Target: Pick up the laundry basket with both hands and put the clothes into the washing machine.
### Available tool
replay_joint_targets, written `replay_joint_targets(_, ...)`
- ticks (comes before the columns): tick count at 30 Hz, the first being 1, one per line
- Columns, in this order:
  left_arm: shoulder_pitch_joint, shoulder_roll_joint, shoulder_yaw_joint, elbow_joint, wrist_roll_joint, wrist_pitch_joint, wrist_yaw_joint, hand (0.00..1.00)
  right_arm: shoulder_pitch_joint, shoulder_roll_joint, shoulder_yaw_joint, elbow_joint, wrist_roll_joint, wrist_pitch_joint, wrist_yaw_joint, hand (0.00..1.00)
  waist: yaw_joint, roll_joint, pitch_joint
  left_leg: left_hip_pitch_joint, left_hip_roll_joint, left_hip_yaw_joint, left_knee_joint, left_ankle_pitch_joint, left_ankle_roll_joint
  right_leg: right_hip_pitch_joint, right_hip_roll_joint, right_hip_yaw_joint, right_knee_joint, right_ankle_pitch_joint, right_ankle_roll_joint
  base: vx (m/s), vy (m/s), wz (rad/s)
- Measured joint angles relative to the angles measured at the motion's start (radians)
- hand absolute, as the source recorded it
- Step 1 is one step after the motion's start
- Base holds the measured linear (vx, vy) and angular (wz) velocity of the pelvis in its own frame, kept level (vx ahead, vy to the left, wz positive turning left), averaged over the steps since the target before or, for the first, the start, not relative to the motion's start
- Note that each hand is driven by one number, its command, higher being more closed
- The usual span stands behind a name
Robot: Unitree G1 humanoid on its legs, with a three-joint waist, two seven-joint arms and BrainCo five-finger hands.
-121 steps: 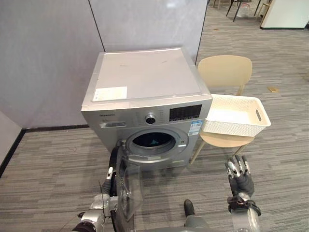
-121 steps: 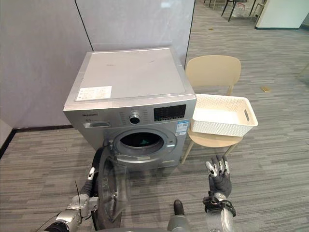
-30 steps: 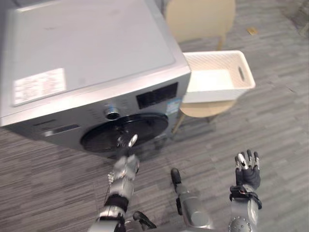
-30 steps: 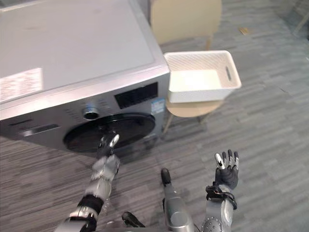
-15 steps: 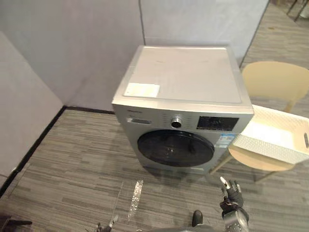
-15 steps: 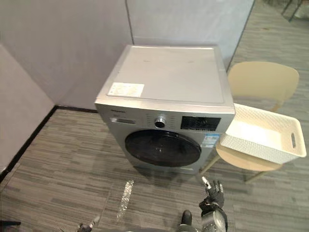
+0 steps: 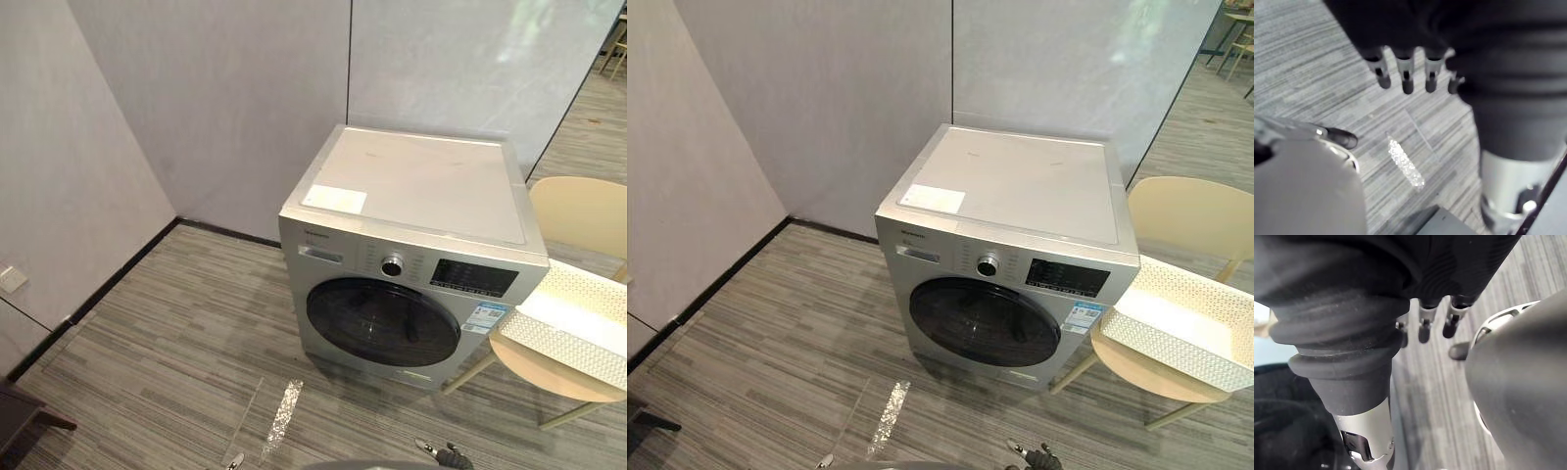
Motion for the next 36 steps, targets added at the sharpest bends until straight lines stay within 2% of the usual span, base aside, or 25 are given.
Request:
replay_joint_targets(3, -0.005, 0.012, 0.000, -0.001, -0.011, 0.000, -0.003, 0.00, -0.005, 0.012, 0.002, 0.000, -0.027, 0.000, -0.001, 0.00, -0.001, -0.005, 0.007, -0.050, 0.051, -0.004, 0.125, -0.069, -0.019, 0.004, 0.027, 0.000, 0.015, -0.031, -0.010, 0.01, -0.098, 0.00)
replay_joint_targets(5, 0.000, 0.011, 0.013, -0.006, -0.043, -0.001, -0.005, 0.00, -0.005, 0.011, 0.003, 0.001, -0.031, 0.000, 0.000, 0.00, 0.000, 0.015, 0.009, -0.117, 0.145, -0.010, 0.306, -0.146, -0.038, 0.020, 0.098, 0.008, 0.019, -0.078, -0.059, 0.03, -0.169, 0.08)
replay_joint_targets(6, -0.006, 0.023, 0.051, -0.008, -0.066, -0.001, -0.009, 0.00, -0.014, 0.013, 0.002, 0.013, -0.035, -0.002, -0.001, 0.00, -0.001, 0.001, 0.027, -0.200, 0.197, -0.038, 0.520, -0.172, -0.028, 0.022, 0.121, 0.014, 0.032, -0.093, -0.053, 0.00, -0.154, 0.10)
replay_joint_targets(7, -0.002, 0.022, 0.086, -0.013, -0.099, -0.002, -0.015, 0.00, -0.027, 0.007, 0.002, 0.048, -0.037, -0.001, -0.006, 0.00, 0.010, -0.014, 0.041, -0.303, 0.242, -0.077, 0.726, -0.121, 0.076, 0.034, 0.148, 0.014, 0.039, -0.099, -0.063, 0.00, -0.213, 0.01)
replay_joint_targets(8, 0.002, 0.020, 0.091, -0.010, -0.109, 0.001, -0.018, 0.00, -0.032, 0.004, 0.001, 0.056, -0.037, -0.001, -0.009, 0.00, 0.018, -0.016, 0.047, -0.341, 0.249, -0.099, 0.796, -0.080, 0.123, 0.043, 0.154, 0.021, 0.038, -0.102, -0.069, 0.00, -0.194, -0.27)
replay_joint_targets(9, 0.013, 0.007, 0.092, -0.006, -0.131, 0.003, -0.022, 0.00, -0.041, -0.010, -0.001, 0.072, -0.038, -0.002, -0.011, 0.00, 0.033, -0.010, 0.061, -0.379, 0.253, -0.146, 0.872, 0.004, 0.110, 0.064, 0.156, 0.034, 0.028, -0.108, -0.078, 0.07, -0.158, -0.24)
replay_joint_targets(11, 0.022, -0.012, 0.106, 0.000, -0.160, 0.006, -0.025, 0.00, -0.046, -0.021, -0.025, 0.078, -0.044, 0.001, -0.012, 0.00, 0.039, -0.004, 0.096, -0.416, 0.227, -0.191, 0.936, 0.049, 0.048, 0.080, 0.146, 0.039, 0.022, -0.117, -0.084, 0.08, -0.082, -0.07)
replay_joint_targets(12, 0.017, -0.030, 0.116, 0.000, -0.162, 0.007, -0.026, 0.00, -0.055, -0.036, -0.066, 0.078, -0.055, 0.002, -0.013, 0.00, 0.045, 0.010, 0.107, -0.441, 0.191, -0.184, 0.927, -0.003, -0.001, 0.080, 0.137, 0.041, 0.018, -0.118, -0.083, 0.08, -0.048, 0.01)
replay_joint_targets(13, 0.016, -0.038, 0.116, 0.000, -0.162, 0.008, -0.027, 0.00, -0.062, -0.044, -0.087, 0.078, -0.059, 0.005, -0.012, 0.00, 0.047, 0.022, 0.118, -0.447, 0.175, -0.167, 0.895, -0.029, -0.012, 0.077, 0.131, 0.042, 0.015, -0.119, -0.081, 0.08, 0.011, -0.04)
replay_joint_targets(14, 0.020, -0.054, 0.129, 0.001, -0.160, 0.010, -0.027, 0.00, -0.072, -0.055, -0.120, 0.078, -0.066, 0.007, -0.012, 0.00, 0.051, 0.043, 0.131, -0.434, 0.146, -0.082, 0.748, -0.049, -0.018, 0.070, 0.117, 0.032, 0.006, -0.116, -0.066, 0.08, 0.039, 0.06)
replay_joint_targets(16, 0.024, -0.064, 0.179, 0.032, -0.157, 0.015, -0.027, 0.00, -0.061, -0.063, -0.130, 0.076, -0.066, 0.008, -0.011, 0.00, 0.046, 0.083, 0.123, -0.364, 0.148, 0.224, 0.442, -0.019, -0.022, 0.079, 0.134, -0.022, -0.033, -0.114, -0.056, 0.08, 0.022, 0.34)
replay_joint_targets(17, 0.023, -0.063, 0.199, 0.041, -0.154, 0.018, -0.026, 0.00, -0.060, -0.059, -0.137, 0.074, -0.060, 0.009, -0.011, 0.00, 0.043, 0.091, 0.118, -0.355, 0.158, 0.312, 0.396, -0.050, 0.044, 0.087, 0.146, -0.039, -0.044, -0.114, -0.052, 0.17, 0.031, 0.62)
replay_joint_targets(18, 0.016, -0.055, 0.217, 0.047, -0.142, 0.023, -0.025, 0.00, -0.069, -0.044, -0.139, 0.066, -0.060, 0.009, -0.012, 0.00, 0.046, 0.077, 0.119, -0.346, 0.155, 0.345, 0.376, -0.052, 0.146, 0.103, 0.147, -0.063, -0.053, -0.119, -0.038, 0.18, 0.043, 0.67)
replay_joint_targets(20, 0.006, -0.056, 0.251, 0.051, -0.122, 0.024, -0.024, 0.00, -0.083, -0.024, -0.160, 0.064, -0.051, 0.004, -0.011, 0.00, 0.053, 0.040, 0.104, -0.347, 0.091, 0.322, 0.334, -0.055, 0.150, 0.110, 0.111, -0.100, -0.041, -0.145, -0.008, 0.23, 0.105, 0.82)
replay_joint_targets(21, 0.001, -0.054, 0.281, 0.054, -0.120, 0.029, -0.026, 0.00, -0.083, -0.015, -0.165, 0.063, -0.033, -0.001, -0.013, 0.00, 0.056, 0.006, 0.088, -0.303, 0.021, 0.316, 0.260, -0.055, 0.150, 0.107, 0.048, -0.138, 0.030, -0.208, 0.028, 0.32, 0.165, 0.86)
replay_joint_targets(22, 0.001, -0.051, 0.280, 0.058, -0.119, 0.030, -0.024, 0.00, -0.083, -0.013, -0.167, 0.063, -0.025, -0.001, -0.013, 0.00, 0.056, -0.003, 0.082, -0.282, 0.004, 0.306, 0.228, -0.051, 0.143, 0.103, 0.025, -0.151, 0.090, -0.217, 0.038, 0.31, 0.143, 0.91)
replay_joint_targets(24, -0.013, -0.048, 0.252, 0.069, -0.119, 0.030, -0.020, 0.00, -0.085, -0.012, -0.169, 0.051, -0.013, -0.003, -0.013, 0.00, 0.051, 0.003, 0.078, -0.216, -0.063, 0.237, 0.167, -0.044, 0.137, 0.010, -0.095, -0.127, 0.476, -0.250, 0.032, 0.34, 0.159, 1.09)
replay_joint_targets(25, -0.025, -0.039, 0.209, 0.060, -0.119, 0.030, -0.021, 0.00, -0.081, 0.000, -0.170, 0.040, -0.007, -0.002, -0.010, 0.00, 0.038, 0.004, 0.080, -0.176, -0.089, 0.168, 0.153, -0.044, 0.152, -0.034, -0.131, -0.069, 0.660, -0.218, 0.011, 0.34, 0.155, 1.43)
replay_joint_targets(27, -0.048, -0.023, 0.156, 0.026, -0.119, 0.028, -0.021, 0.00, -0.075, 0.015, -0.171, 0.040, -0.007, 0.002, -0.011, 0.00, 0.016, 0.002, 0.089, -0.115, -0.115, 0.062, 0.146, -0.048, 0.172, -0.064, -0.115, 0.032, 0.830, -0.242, 0.022, 0.42, 0.016, 1.77)
replay_joint_targets(28, -0.064, -0.023, 0.142, 0.007, -0.120, 0.020, -0.020, 0.00, -0.075, 0.015, -0.171, 0.039, -0.006, 0.003, -0.011, 0.00, 0.002, -0.003, 0.086, -0.087, -0.121, -0.011, 0.145, -0.052, 0.177, -0.090, -0.087, 0.078, 0.876, -0.268, 0.007, 0.47, -0.078, 1.83)
replay_joint_targets(29, -0.073, -0.024, 0.125, -0.002, -0.122, 0.014, -0.020, 0.00, -0.076, 0.014, -0.171, 0.035, -0.005, 0.002, -0.011, 0.00, -0.005, -0.005, 0.085, -0.077, -0.122, -0.043, 0.143, -0.052, 0.177, -0.107, -0.074, 0.094, 0.887, -0.282, 0.003, 0.42, -0.125, 1.80)
replay_joint_targets(32, -0.120, -0.034, 0.085, -0.016, -0.125, -0.006, -0.020, 0.00, -0.019, 0.022, -0.262, 0.051, 0.081, 0.084, -0.040, 0.00, -0.014, -0.009, 0.089, -0.058, -0.120, -0.238, 0.141, -0.050, 0.174, -0.222, 0.024, 0.239, 0.771, -0.310, -0.029, 0.25, -0.143, 1.67)
replay_joint_targets(34, -0.128, -0.048, 0.094, -0.044, -0.124, -0.009, -0.018, 0.00, 0.073, 0.037, -0.241, 0.035, 0.059, 0.066, -0.034, 0.00, -0.027, -0.009, 0.094, -0.061, -0.115, -0.360, 0.145, -0.053, 0.150, -0.215, 0.086, 0.349, 0.612, -0.304, -0.024, 0.23, -0.292, 1.98)
replay_joint_targets(35, -0.124, -0.051, 0.095, -0.057, -0.120, -0.010, -0.019, 0.00, 0.091, 0.040, -0.247, 0.037, 0.081, 0.089, -0.030, 0.00, -0.029, -0.017, 0.089, -0.067, -0.115, -0.399, 0.158, -0.062, 0.132, -0.197, 0.100, 0.385, 0.501, -0.276, -0.008, 0.21, -0.357, 1.81)
replay_joint_targets(36, -0.123, -0.047, 0.107, -0.070, -0.113, -0.008, -0.020, 0.00, 0.112, 0.052, -0.259, 0.043, 0.115, 0.119, -0.020, 0.00, -0.028, -0.039, 0.083, -0.087, -0.129, -0.444, 0.182, -0.080, 0.111, -0.171, 0.098, 0.391, 0.386, -0.198, -0.004, 0.13, -0.257, 1.34)
